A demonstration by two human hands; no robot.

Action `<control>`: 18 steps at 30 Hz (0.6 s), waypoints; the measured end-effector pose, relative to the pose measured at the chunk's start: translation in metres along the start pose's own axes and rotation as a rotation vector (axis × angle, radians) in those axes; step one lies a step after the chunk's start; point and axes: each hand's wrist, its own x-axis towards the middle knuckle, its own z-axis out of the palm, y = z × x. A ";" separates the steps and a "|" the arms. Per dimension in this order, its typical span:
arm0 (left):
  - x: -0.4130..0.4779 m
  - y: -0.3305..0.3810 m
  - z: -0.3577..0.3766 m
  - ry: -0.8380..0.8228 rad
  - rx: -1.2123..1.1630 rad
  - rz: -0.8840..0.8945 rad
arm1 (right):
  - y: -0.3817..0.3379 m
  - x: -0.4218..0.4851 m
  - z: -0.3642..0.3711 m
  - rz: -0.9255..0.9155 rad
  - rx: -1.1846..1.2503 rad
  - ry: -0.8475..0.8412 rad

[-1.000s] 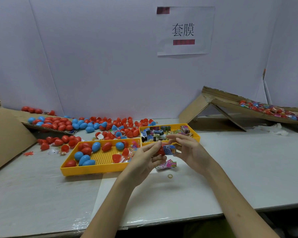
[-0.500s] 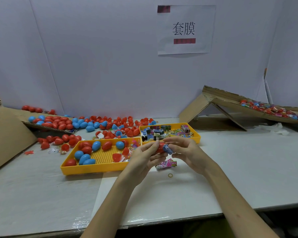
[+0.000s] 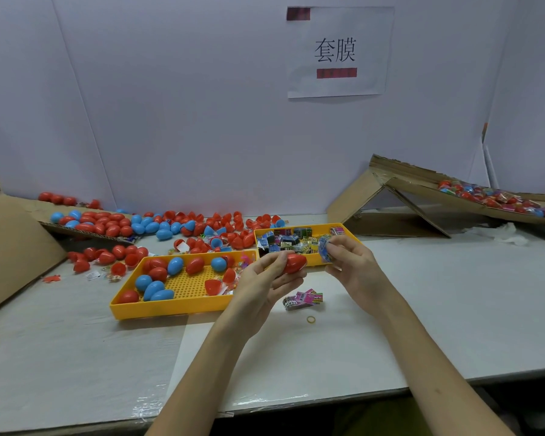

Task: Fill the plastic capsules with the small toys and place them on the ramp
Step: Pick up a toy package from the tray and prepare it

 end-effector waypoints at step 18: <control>0.001 0.000 0.000 -0.014 0.040 0.014 | 0.004 -0.002 0.005 0.089 -0.117 -0.119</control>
